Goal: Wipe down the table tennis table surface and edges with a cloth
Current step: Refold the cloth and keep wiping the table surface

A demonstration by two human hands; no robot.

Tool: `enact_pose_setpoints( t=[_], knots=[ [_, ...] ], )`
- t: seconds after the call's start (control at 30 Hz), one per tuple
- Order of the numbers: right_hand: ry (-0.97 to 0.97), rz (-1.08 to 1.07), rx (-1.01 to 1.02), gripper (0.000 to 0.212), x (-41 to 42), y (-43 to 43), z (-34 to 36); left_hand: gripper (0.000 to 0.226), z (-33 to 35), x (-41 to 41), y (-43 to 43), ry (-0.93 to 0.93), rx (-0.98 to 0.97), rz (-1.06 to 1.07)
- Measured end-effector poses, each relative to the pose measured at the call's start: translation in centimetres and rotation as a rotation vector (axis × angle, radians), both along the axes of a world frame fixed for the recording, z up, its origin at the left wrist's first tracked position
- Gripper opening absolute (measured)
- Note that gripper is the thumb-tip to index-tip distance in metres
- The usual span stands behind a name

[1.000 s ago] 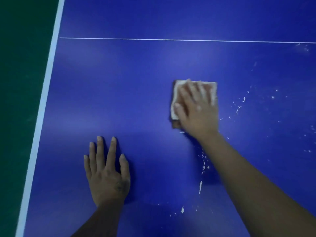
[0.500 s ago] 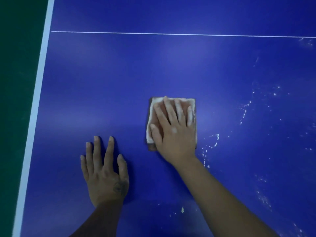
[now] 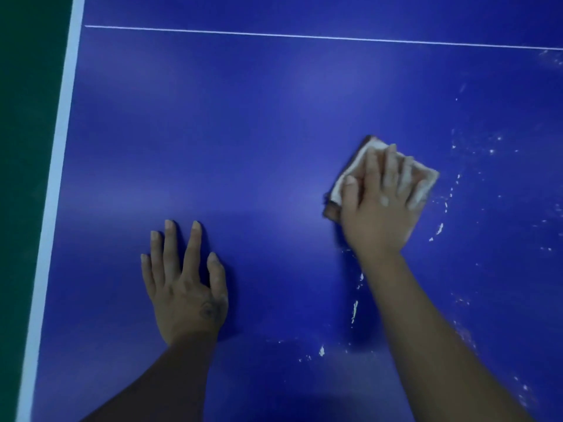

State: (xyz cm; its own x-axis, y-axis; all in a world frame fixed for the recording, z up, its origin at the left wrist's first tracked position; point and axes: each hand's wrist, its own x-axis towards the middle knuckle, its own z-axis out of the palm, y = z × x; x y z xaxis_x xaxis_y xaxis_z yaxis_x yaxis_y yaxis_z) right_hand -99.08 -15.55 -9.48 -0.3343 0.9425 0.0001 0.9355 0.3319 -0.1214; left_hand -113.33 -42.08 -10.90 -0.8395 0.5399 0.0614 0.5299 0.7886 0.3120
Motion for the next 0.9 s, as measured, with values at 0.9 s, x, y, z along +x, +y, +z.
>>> enact_pose_setpoints(
  t=[0.9],
  knots=[
    [-0.057,0.111,0.016,0.062,9.6,-16.3,-0.9,0.056,0.0,0.1,-0.2,0.05,0.038,0.002]
  ],
)
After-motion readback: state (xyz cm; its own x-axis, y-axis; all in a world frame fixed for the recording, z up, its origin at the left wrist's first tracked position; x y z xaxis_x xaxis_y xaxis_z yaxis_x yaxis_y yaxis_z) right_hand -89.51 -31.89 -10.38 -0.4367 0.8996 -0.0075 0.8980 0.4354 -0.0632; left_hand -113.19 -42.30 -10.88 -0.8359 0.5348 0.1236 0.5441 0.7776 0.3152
